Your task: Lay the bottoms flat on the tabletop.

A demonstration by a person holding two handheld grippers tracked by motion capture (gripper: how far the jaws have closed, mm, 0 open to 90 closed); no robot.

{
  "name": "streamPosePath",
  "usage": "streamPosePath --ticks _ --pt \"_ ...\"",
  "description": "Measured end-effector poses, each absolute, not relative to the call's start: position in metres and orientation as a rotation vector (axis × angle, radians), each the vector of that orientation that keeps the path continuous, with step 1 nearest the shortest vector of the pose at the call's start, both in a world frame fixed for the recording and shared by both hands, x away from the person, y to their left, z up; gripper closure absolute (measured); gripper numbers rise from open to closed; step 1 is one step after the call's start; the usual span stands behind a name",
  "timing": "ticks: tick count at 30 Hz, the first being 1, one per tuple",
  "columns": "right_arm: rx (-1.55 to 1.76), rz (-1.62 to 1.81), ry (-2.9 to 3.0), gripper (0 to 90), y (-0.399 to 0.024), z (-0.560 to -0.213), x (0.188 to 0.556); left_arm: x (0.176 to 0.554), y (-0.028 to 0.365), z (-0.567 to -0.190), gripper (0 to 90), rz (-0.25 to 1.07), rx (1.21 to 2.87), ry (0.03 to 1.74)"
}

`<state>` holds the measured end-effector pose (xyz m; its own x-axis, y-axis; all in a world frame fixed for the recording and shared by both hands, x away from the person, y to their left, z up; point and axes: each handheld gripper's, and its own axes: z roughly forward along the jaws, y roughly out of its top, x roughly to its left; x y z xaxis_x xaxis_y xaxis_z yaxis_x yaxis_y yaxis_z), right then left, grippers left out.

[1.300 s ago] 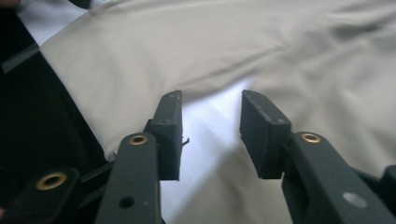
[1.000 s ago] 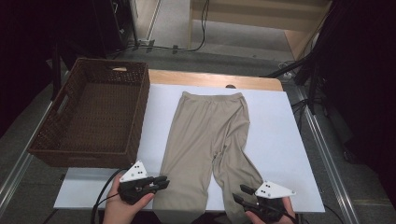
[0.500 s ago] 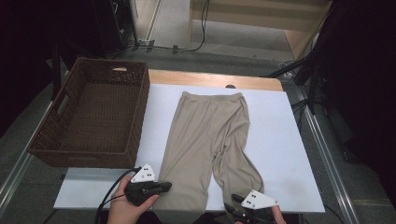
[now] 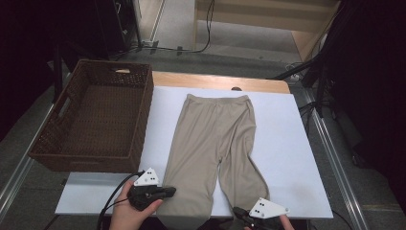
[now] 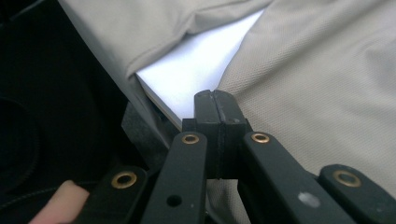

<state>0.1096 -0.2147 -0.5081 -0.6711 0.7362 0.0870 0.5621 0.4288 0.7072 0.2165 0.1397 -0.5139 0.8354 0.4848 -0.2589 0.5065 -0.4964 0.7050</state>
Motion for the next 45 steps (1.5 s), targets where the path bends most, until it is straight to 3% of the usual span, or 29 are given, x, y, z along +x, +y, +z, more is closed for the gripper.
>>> streamPosePath --ticks 7,11,14,20,26,29,35,45 --pt "1.102 1.126 2.461 85.9 -0.214 -0.502 0.098 0.217 0.14 -0.514 89.6 -0.038 2.174 0.725" --pt "1.06 1.206 2.447 71.1 -0.216 -0.497 0.093 0.217 0.14 -0.514 89.6 -0.04 2.173 0.724" --pt "1.057 1.166 2.389 66.0 -0.226 -0.492 0.094 0.217 0.14 -0.514 89.6 -0.044 2.171 0.727" --pt "1.287 1.129 2.205 64.4 -0.279 -0.496 0.12 0.218 0.14 -0.514 89.6 -0.053 2.169 0.729" --pt "1.381 1.06 2.168 62.3 -0.294 -0.513 0.155 0.218 0.14 -0.514 89.6 -0.057 2.169 0.733" --pt "1.379 1.041 2.18 62.8 -0.292 -0.519 0.167 0.218 0.14 -0.514 89.6 -0.057 2.168 0.734" --pt "1.403 1.029 2.205 87.7 -0.294 -0.525 0.173 0.218 0.141 -0.514 89.6 -0.059 2.168 0.732" --pt "1.463 1.083 2.15 88.2 -0.319 -0.514 0.152 0.219 0.141 -0.515 89.6 -0.062 2.167 0.732"
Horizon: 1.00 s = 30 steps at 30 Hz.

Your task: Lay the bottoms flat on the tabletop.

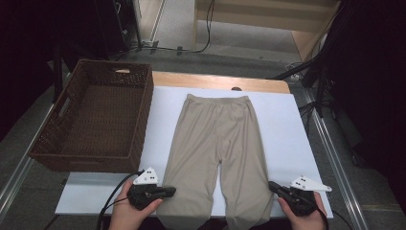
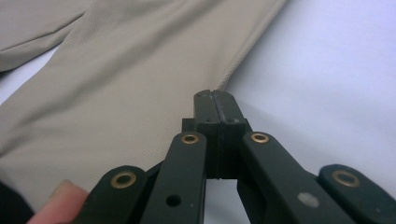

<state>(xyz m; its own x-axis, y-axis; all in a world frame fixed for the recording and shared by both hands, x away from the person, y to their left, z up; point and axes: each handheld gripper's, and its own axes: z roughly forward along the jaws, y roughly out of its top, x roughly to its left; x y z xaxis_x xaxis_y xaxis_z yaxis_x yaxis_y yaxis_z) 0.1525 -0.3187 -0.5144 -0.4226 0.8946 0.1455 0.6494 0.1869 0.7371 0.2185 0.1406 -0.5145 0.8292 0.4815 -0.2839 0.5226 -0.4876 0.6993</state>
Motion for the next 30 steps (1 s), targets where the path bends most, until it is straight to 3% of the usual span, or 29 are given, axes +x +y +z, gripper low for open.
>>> streamPosePath --ticks 7,10,13,22,30 --pt "1.516 1.075 2.121 87.1 -0.34 -0.516 0.143 0.219 0.141 -0.515 89.6 -0.068 2.166 0.732" --pt "1.517 1.057 2.142 75.1 -0.341 -0.521 0.144 0.219 0.141 -0.515 89.6 -0.073 2.167 0.735" --pt "1.505 1.089 2.142 70.6 -0.343 -0.519 0.14 0.219 0.141 -0.515 89.6 -0.078 2.164 0.737" --pt "1.514 1.095 2.167 70.2 -0.338 -0.519 0.111 0.221 0.142 -0.515 89.6 -0.095 2.166 0.736" --pt "1.489 1.085 2.198 61.7 -0.316 -0.526 0.085 0.218 0.142 -0.515 89.6 -0.094 2.17 0.729"
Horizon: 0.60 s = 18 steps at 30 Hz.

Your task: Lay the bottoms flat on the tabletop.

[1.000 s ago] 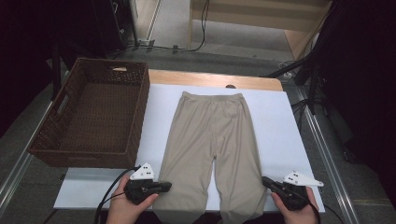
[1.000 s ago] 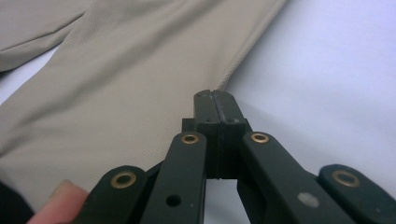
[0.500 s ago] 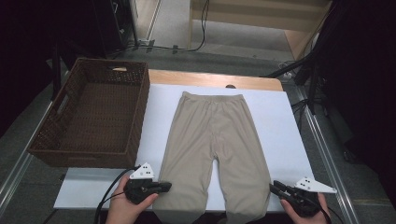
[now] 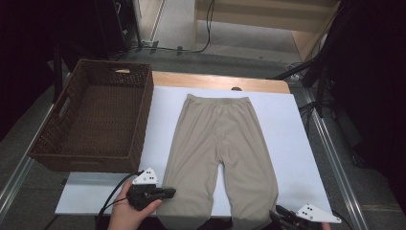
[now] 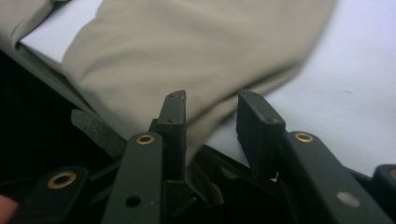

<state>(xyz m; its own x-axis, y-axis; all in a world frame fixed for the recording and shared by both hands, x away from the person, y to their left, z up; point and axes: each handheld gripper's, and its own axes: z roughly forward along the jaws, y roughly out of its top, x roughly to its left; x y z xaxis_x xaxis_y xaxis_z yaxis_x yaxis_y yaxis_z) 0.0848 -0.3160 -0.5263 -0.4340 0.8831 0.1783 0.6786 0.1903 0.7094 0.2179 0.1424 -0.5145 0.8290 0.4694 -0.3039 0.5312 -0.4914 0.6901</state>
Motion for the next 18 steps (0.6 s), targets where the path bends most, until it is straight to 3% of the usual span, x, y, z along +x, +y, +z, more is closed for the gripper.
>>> streamPosePath --ticks 4,8,18 --pt "1.451 1.017 2.177 68.1 -0.304 -0.527 0.084 0.219 0.142 -0.515 89.7 -0.102 2.167 0.731" --pt "1.469 1.058 2.21 86.6 -0.305 -0.527 0.087 0.22 0.143 -0.515 89.7 -0.114 2.164 0.735" --pt "1.539 1.157 2.17 88.1 -0.341 -0.517 0.084 0.22 0.143 -0.515 89.7 -0.117 2.163 0.73"
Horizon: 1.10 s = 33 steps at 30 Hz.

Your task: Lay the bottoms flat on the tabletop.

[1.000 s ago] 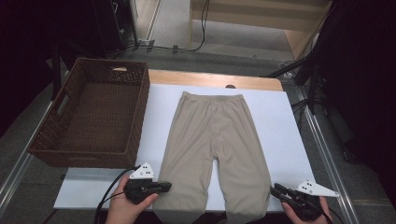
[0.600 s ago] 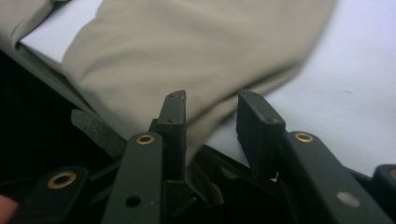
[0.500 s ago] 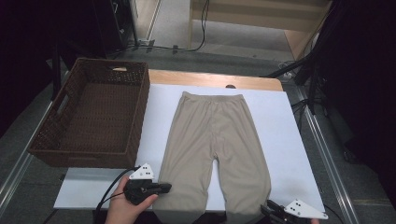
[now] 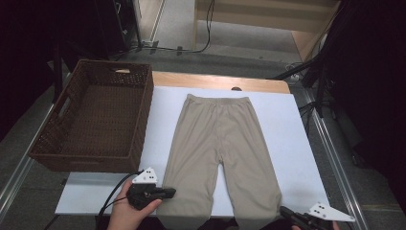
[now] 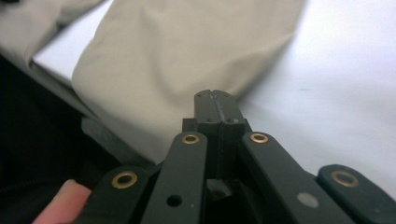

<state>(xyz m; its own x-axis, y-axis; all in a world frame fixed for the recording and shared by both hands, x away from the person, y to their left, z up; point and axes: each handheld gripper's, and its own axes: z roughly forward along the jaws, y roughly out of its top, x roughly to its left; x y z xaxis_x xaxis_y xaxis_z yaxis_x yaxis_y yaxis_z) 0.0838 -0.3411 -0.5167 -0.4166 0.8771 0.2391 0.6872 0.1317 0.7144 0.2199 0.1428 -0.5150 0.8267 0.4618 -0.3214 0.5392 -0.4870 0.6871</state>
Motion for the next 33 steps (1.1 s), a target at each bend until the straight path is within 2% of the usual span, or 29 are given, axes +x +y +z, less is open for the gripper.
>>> streamPosePath --ticks 3,5,9,12,15,21,29,31,33 --pt "1.583 1.216 2.138 87.3 -0.354 -0.517 0.083 0.22 0.143 -0.515 89.7 -0.12 2.165 0.731" --pt "1.578 1.18 2.154 82.3 -0.353 -0.52 0.083 0.22 0.143 -0.515 89.6 -0.123 2.163 0.732" --pt "1.53 1.116 2.161 82.2 -0.345 -0.517 0.084 0.22 0.143 -0.515 89.6 -0.123 2.162 0.733" --pt "1.55 1.107 2.133 76.7 -0.348 -0.517 0.083 0.22 0.143 -0.515 89.6 -0.123 2.162 0.733" --pt "1.546 1.144 2.122 75.6 -0.344 -0.516 0.084 0.221 0.143 -0.515 89.6 -0.124 2.163 0.733" --pt "1.342 1.183 2.255 73.0 -0.283 -0.514 0.092 0.221 0.143 -0.515 89.7 -0.124 2.163 0.735" --pt "1.234 1.152 2.333 60.8 -0.222 -0.52 0.109 0.22 0.143 -0.515 89.7 -0.123 2.163 0.729" --pt "1.224 1.093 2.327 60.7 -0.213 -0.522 0.111 0.22 0.143 -0.515 89.7 -0.119 2.164 0.728" --pt "1.207 1.027 2.307 68.1 -0.207 -0.524 0.111 0.22 0.143 -0.515 89.7 -0.117 2.163 0.727"
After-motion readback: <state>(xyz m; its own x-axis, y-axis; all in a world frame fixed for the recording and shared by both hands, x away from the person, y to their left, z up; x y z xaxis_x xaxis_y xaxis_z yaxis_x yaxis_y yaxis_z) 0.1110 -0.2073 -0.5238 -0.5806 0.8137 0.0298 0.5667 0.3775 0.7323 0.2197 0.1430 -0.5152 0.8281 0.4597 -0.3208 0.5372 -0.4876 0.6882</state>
